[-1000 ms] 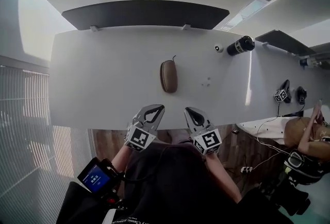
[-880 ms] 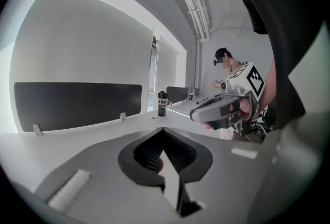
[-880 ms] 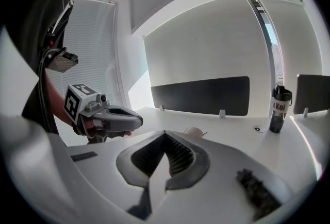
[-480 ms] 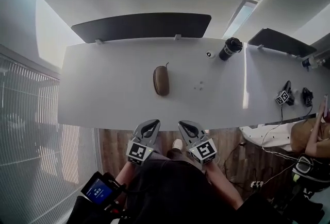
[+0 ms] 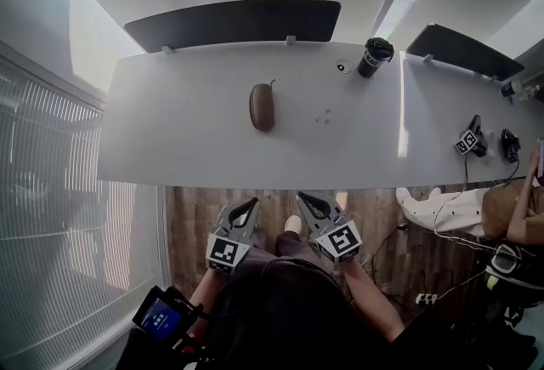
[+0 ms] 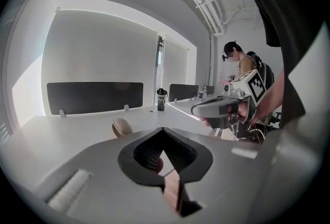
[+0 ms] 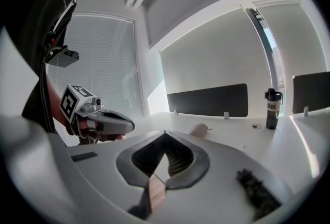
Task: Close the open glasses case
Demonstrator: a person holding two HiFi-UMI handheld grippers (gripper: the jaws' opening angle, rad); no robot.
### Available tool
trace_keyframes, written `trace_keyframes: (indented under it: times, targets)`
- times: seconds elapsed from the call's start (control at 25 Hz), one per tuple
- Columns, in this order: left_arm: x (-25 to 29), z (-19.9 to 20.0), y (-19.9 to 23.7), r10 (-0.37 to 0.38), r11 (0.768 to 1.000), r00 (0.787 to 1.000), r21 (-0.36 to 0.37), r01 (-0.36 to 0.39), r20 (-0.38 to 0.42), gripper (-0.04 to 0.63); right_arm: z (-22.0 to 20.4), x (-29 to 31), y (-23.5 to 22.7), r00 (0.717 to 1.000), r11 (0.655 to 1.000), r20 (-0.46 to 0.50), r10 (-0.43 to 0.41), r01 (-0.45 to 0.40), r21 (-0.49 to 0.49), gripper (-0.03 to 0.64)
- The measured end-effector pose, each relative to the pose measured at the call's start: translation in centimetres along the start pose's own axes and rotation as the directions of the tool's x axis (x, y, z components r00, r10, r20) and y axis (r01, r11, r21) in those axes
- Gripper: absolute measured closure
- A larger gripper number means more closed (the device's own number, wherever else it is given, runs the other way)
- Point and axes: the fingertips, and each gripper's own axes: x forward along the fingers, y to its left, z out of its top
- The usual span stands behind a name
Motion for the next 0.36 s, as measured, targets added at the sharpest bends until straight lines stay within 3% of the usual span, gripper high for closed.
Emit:
trace_keyframes:
  times: [0.24,0.36]
  targets:
    - [-1.2,0.9,-0.1,-0.052,0.998,0.997,-0.019,0.053,0.054,0.589,0.4,0.0,2.6,0.999,0.999,0.013,-0.034,0.034,-0.011,0.618]
    - [-2.6,1.1,-0.2,-0.081,0.997,0.995,0.023,0.08,0.056,0.589,0.4,0.4,4.5,0.998,0.998,0.017,-0.059,0.059,0.013,0.618]
